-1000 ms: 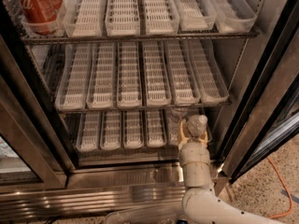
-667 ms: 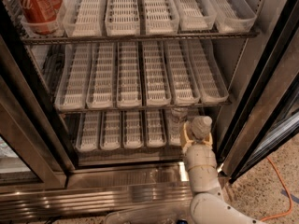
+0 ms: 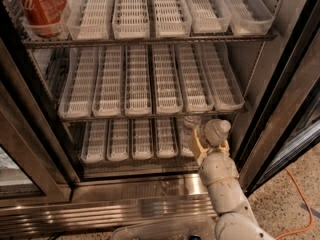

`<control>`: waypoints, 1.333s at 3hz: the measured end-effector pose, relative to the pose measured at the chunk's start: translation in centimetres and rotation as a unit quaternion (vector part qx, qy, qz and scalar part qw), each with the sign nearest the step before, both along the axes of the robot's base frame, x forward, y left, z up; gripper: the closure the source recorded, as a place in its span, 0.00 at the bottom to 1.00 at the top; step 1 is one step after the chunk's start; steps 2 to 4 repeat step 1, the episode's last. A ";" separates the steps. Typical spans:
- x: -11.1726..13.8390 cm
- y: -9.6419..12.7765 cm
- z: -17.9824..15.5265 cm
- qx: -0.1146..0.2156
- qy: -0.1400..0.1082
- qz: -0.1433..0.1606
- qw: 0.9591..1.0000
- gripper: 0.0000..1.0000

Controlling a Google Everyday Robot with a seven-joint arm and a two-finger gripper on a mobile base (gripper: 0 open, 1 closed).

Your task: Pick water bottle from bottom shelf of fridge

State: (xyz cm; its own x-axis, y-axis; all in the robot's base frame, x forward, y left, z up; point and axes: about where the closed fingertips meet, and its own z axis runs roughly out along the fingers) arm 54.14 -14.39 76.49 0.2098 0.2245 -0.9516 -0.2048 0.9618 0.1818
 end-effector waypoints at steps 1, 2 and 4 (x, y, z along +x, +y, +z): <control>-1.2 1.7 1.9 0.013 -0.019 0.047 0.999 1.00; -1.2 1.7 1.9 0.013 -0.019 0.047 0.999 1.00; -1.2 1.7 1.9 0.013 -0.019 0.047 0.999 1.00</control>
Offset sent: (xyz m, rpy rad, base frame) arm 0.0000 0.0000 0.0000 0.0000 0.0000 0.0000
